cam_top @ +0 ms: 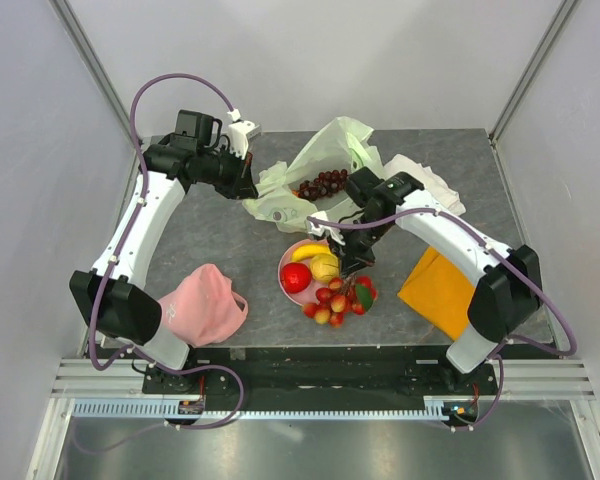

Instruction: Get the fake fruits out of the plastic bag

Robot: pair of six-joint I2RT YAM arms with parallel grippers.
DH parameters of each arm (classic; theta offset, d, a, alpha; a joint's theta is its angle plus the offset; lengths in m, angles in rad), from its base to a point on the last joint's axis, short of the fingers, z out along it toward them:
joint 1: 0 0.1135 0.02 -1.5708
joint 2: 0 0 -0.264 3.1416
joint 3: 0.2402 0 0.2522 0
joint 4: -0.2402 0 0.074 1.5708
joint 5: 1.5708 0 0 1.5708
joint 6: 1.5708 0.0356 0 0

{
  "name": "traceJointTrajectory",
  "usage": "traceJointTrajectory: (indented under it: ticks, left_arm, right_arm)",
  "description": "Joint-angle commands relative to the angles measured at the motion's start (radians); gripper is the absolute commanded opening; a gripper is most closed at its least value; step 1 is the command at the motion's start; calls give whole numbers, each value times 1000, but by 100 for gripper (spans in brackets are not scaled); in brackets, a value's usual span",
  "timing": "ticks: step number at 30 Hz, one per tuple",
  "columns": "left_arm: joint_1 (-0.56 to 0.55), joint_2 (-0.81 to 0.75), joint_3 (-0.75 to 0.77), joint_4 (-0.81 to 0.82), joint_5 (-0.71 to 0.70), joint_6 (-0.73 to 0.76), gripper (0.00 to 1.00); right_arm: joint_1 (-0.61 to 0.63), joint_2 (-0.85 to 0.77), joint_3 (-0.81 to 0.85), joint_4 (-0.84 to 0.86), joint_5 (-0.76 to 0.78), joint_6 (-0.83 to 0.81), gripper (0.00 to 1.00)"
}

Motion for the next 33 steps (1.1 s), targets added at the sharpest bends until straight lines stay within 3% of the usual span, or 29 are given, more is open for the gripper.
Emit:
traceJointTrajectory:
  ticks: [1,13,27,33]
  left_arm:
    - [5,-42,13,18,27,33,1]
    - [5,-68,-21,21,24,41,2]
    - [5,-52,-15,19,16,45,1]
    - [5,-39,-9,19,18,44,2]
  right_arm:
    - [13,-17,101,-75,-30,-6,3]
    - [59,46,304,-116,-67,54,1]
    - [67,58,19,152,32,84,2]
    - [67,81,68,169,-13,123,2]
